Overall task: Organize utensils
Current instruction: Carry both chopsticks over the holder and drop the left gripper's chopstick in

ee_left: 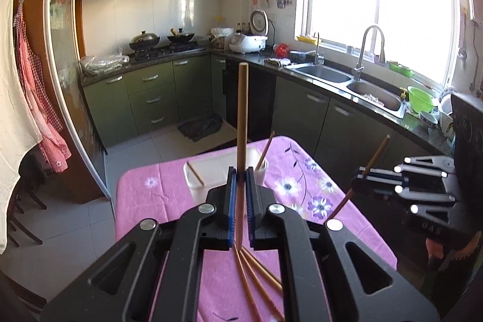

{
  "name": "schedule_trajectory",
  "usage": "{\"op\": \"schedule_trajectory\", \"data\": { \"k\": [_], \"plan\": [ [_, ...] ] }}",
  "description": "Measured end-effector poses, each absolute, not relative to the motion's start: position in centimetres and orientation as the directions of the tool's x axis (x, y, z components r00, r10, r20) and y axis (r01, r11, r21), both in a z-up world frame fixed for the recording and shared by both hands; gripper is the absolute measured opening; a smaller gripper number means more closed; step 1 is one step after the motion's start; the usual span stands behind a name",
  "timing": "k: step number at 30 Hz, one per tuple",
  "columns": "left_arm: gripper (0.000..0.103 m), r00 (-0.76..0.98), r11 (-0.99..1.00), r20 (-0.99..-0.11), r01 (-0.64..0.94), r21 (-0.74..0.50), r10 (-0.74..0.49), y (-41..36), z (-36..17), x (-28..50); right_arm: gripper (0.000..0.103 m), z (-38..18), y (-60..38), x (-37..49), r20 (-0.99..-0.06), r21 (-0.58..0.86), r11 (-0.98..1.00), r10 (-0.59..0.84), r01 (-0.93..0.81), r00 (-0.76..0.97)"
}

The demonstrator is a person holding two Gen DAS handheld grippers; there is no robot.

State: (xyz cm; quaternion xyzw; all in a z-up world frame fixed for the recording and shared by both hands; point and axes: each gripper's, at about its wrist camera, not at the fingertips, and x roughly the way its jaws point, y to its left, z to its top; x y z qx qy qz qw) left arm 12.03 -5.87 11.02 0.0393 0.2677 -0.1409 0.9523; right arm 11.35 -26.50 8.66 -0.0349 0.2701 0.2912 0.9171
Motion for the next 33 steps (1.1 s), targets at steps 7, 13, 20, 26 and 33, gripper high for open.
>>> {"op": "schedule_trajectory", "data": {
  "k": [7,13,20,26,33],
  "plan": [
    [0.006,0.876,0.966,-0.423,0.258,0.008,-0.231,-7.3,15.4,16.1,0.006,11.4,-26.2,12.8,-0.501,0.067,0.825,0.514,-0.561,0.696],
    [0.006,0.887,0.98,-0.431,0.197,0.026,-0.166,-7.4,14.1,20.1,0.006,11.9,-26.0,14.0,-0.495,0.067,0.822,0.52,-0.565,0.697],
    [0.006,0.832,0.982,-0.535,0.19,0.025,-0.147,-7.1,9.5,23.8,0.006,12.0,-25.5,16.0,-0.499,0.076,0.821,0.523,-0.566,0.691],
    [0.017,0.812,0.98,-0.562,0.198,0.012,-0.157,-6.4,7.6,24.2,0.006,13.0,-25.0,17.7,-0.464,0.106,0.817,0.545,-0.567,0.698],
    [0.027,0.84,0.979,-0.517,0.203,0.018,-0.165,-5.5,8.5,21.8,0.006,15.7,-24.4,20.8,-0.377,0.174,0.815,0.573,-0.552,0.727]
  ]
}}
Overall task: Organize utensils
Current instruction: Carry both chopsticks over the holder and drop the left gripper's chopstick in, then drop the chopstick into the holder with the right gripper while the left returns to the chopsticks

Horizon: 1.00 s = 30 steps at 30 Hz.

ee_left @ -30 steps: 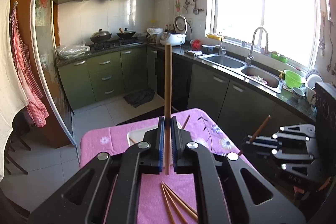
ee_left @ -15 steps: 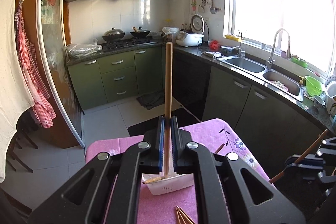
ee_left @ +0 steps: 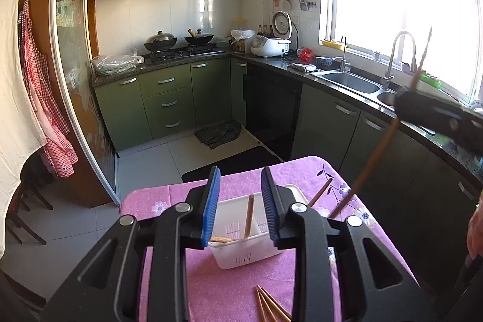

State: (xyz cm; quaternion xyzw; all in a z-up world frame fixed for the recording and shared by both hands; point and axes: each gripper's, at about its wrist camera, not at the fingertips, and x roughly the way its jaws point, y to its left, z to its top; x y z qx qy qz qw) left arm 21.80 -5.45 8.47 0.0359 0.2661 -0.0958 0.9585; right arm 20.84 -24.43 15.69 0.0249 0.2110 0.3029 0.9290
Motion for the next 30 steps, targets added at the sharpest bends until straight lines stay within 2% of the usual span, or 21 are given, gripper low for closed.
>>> {"op": "schedule_trajectory", "data": {
  "k": [5,12,22,26,30],
  "plan": [
    [0.027,0.83,0.976,-0.53,0.217,0.019,-0.174,-5.0,8.1,20.1,0.006,16.8,-23.1,23.8,-0.346,0.168,0.844,0.534,-0.509,0.772],
    [0.027,0.811,0.975,-0.56,0.219,0.026,-0.167,-4.0,6.4,18.2,0.006,12.8,-21.1,27.7,-0.437,0.139,0.876,0.473,-0.462,0.765],
    [0.027,0.788,0.977,-0.596,0.211,0.029,-0.152,-3.5,4.9,17.7,0.007,8.7,-20.0,29.6,-0.508,0.134,0.882,0.453,-0.453,0.733],
    [0.027,0.785,0.977,-0.601,0.21,0.03,-0.15,-3.9,4.8,17.2,0.014,9.5,-20.2,28.4,-0.483,0.125,0.88,0.457,-0.457,0.747],
    [0.027,0.787,0.976,-0.599,0.213,0.039,-0.148,-4.2,4.9,16.5,0.015,11.3,-21.7,25.9,-0.431,0.124,0.876,0.471,-0.466,0.77]
  ]
}}
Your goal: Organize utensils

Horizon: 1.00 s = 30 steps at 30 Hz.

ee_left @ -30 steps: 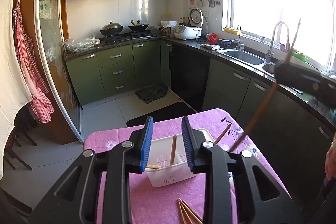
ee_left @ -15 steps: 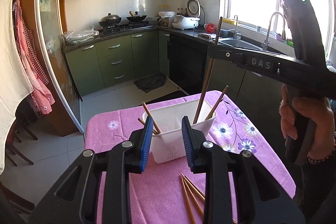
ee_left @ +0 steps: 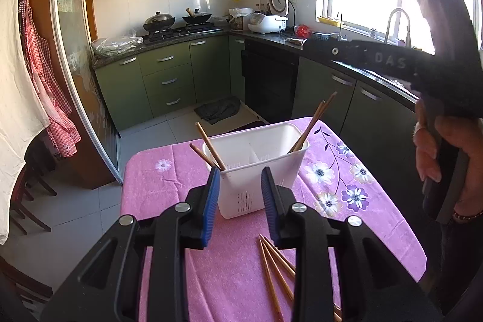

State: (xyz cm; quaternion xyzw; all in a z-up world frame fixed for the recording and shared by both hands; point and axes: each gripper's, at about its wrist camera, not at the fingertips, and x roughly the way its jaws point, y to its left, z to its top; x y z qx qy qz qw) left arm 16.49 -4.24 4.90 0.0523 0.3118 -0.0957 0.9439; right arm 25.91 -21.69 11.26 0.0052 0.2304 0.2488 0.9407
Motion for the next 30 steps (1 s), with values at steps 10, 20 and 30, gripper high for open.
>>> {"op": "schedule_trajectory", "data": {
  "k": [10,20,30],
  "plan": [
    [0.027,0.769,0.974,-0.616,0.228,0.013,-0.172,-5.0,3.6,15.3,0.029,9.7,-27.3,17.2,-0.419,0.097,0.9,0.424,-0.425,0.803],
    [0.027,0.655,0.982,-0.744,0.186,-0.016,-0.136,-5.2,-3.2,15.5,0.03,-3.4,-28.6,15.6,-0.647,0.095,0.93,0.328,-0.355,0.688],
    [0.027,0.508,0.99,-0.858,0.14,-0.001,-0.073,-6.1,-11.0,17.7,0.032,-7.6,-28.5,15.9,-0.712,0.127,0.932,0.324,-0.34,0.622]
  ]
}}
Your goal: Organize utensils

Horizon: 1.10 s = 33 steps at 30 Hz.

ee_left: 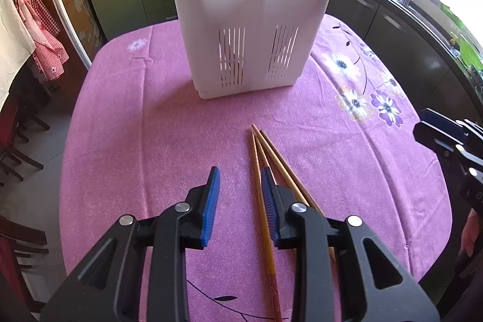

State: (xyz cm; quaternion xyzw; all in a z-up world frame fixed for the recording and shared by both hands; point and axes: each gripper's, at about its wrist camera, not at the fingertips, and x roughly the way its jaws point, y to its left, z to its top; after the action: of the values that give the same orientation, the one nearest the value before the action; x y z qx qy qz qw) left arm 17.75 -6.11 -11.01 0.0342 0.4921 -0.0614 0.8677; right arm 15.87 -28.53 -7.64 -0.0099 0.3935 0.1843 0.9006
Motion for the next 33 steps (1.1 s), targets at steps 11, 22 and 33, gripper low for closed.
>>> {"op": "schedule_trajectory", "data": {
  "k": [11,22,33],
  "plan": [
    [0.019,0.425,0.994,-0.903,0.113,-0.005,-0.053,-6.0,-14.5,18.7,0.033,-7.9,-28.4,16.0,-0.721,0.155,0.925,0.345,-0.346,0.601],
    [0.019,0.417,0.993,-0.909,0.113,0.032,-0.019,-7.0,-14.8,19.1,0.033,-8.3,-28.3,15.9,-0.728,0.169,0.921,0.356,-0.351,0.586],
    [0.004,0.377,0.994,-0.921,0.08,-0.077,-0.102,-5.2,-14.4,19.0,0.033,-8.7,-28.3,15.8,-0.732,0.177,0.918,0.363,-0.354,0.576]
  ]
}}
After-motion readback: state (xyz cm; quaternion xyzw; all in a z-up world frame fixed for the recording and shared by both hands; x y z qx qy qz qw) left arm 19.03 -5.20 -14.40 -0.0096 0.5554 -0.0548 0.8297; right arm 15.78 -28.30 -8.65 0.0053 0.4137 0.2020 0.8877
